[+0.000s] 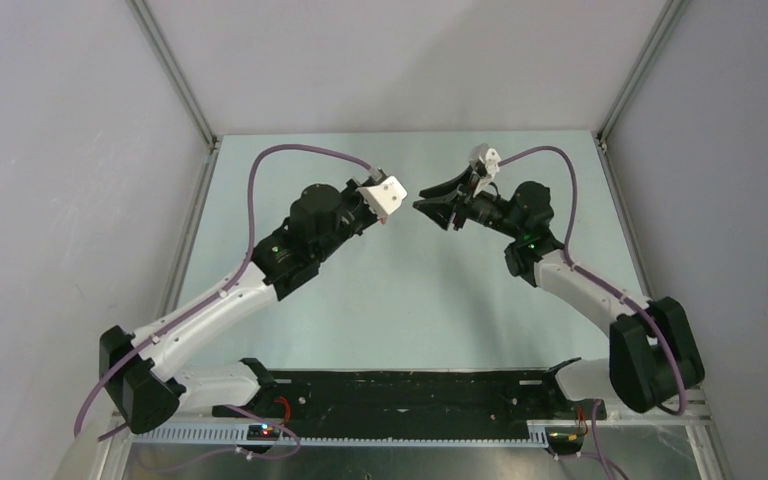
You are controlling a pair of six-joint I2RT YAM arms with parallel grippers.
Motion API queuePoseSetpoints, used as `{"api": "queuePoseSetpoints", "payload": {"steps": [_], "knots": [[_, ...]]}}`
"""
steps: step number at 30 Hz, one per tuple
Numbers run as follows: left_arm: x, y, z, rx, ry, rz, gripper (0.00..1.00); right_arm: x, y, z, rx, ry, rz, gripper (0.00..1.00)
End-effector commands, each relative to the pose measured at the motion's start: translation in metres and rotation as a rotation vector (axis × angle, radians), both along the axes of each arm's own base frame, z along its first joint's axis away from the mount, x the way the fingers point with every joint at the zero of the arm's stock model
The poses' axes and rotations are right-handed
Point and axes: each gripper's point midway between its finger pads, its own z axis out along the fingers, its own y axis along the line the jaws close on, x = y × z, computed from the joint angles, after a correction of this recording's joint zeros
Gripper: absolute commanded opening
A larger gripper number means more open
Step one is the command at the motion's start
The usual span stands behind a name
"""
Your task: Remove the keys from the keyring
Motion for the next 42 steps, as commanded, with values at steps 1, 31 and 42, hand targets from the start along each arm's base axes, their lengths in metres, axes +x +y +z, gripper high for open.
{"api": "queuePoseSetpoints", "payload": {"steps": [1,31,42], "knots": [[-0.003,-0.015,0.006,-0.056,-0.049,-0.084,0.0,0.004,0.011,0.038,0.066,-0.211,0.071,0.41],[-0.04,-0.01,-0.04,0.241,-0.193,-0.326,0.0,-0.019,0.028,-0.01,-0.189,-0.352,0.228,0.5],[-0.046,-0.012,-0.035,0.287,-0.274,-0.39,0.0,-0.027,0.056,-0.027,-0.238,-0.413,0.25,0.43]]}}
